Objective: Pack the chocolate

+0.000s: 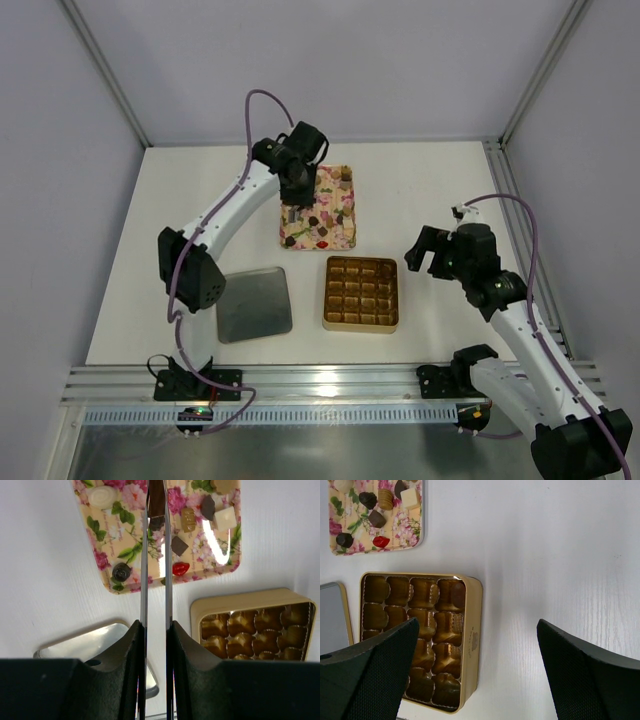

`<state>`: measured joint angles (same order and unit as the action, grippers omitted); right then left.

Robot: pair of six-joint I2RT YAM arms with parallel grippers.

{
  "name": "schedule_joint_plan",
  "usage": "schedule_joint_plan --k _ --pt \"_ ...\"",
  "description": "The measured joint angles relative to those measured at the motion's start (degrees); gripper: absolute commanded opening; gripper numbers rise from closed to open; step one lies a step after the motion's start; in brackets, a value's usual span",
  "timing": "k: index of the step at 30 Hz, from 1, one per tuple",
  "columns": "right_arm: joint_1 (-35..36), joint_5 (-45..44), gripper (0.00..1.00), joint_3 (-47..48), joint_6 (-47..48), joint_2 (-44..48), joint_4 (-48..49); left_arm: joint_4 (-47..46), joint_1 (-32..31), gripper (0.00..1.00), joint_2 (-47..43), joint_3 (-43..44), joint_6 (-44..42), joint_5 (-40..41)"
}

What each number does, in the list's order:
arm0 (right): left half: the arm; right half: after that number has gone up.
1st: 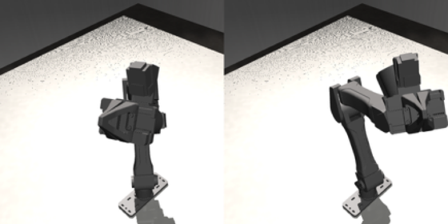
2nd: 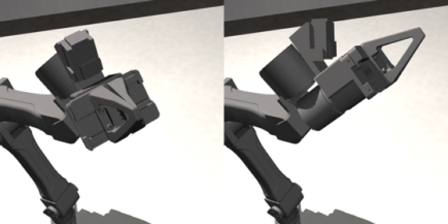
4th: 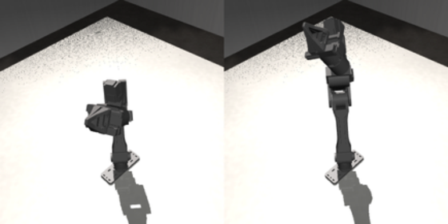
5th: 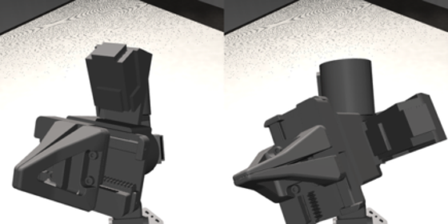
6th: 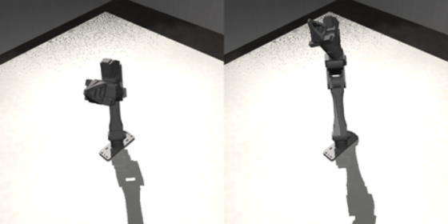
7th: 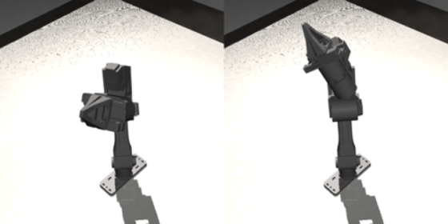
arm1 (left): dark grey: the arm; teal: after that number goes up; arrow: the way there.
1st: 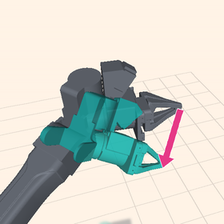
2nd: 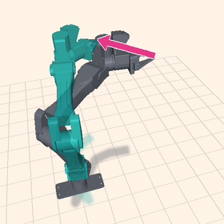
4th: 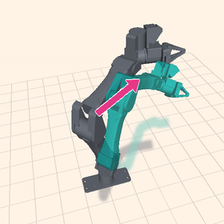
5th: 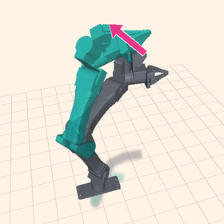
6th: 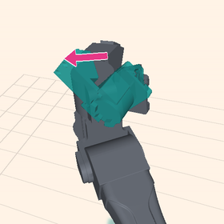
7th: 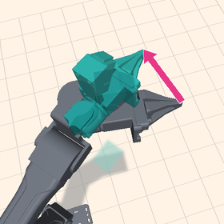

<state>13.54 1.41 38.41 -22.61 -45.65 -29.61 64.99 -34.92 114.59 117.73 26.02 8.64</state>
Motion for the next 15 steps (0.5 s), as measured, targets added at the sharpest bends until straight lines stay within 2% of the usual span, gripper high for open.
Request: schedule_joint_plan --k 7,15 --pt "0.0 0.0 1.0 0.0 -0.07 -1.01 0.39 0.17 -5.42 0.16 -7.52 -5.86 0.15 -0.2" --pt "0.0 -0.13 1.0 0.0 -0.15 -1.25 0.5 -0.02 -15.1 0.17 -12.04 -10.84 2.1 -0.15"
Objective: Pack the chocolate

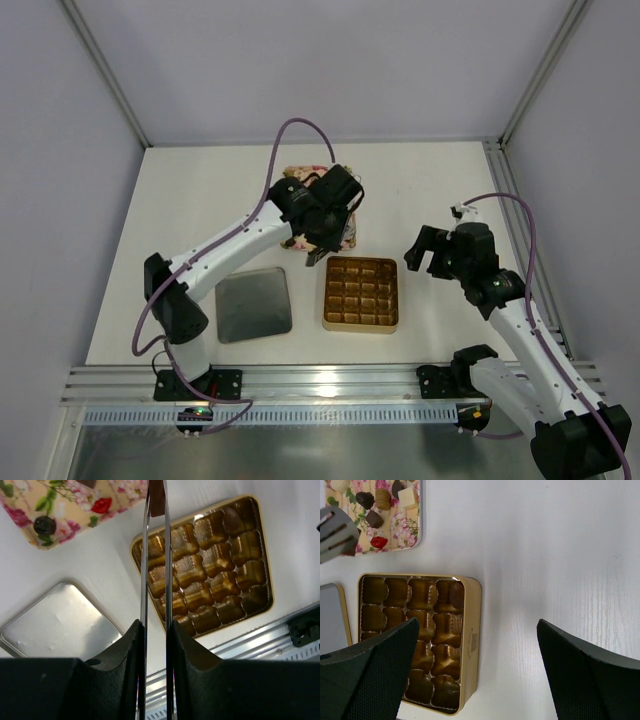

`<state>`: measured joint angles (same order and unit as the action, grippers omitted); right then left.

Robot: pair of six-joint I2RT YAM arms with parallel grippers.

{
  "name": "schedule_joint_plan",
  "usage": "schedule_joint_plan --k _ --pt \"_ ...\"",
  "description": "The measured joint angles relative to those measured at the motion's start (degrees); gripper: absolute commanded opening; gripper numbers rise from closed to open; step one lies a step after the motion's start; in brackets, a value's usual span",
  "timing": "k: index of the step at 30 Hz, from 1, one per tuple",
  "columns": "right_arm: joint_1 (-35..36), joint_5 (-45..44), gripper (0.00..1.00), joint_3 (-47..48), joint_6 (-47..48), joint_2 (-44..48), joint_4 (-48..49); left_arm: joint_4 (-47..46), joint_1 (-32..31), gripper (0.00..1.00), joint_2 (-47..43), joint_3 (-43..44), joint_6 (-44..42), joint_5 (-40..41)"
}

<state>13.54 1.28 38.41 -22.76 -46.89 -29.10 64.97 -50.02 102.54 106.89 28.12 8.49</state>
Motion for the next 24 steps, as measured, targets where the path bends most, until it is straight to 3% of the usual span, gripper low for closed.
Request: schedule_joint_plan --k 9,24 --pt "0.0 -0.11 1.0 0.0 -0.11 0.04 -0.02 -1.51 -7.98 0.19 -1.16 -4.04 3.26 -0.83" --pt "0.0 -1.66 1.0 0.0 -0.11 1.55 -0.09 -4.02 -10.47 0.24 -0.07 -5.05 4.72 -1.29"
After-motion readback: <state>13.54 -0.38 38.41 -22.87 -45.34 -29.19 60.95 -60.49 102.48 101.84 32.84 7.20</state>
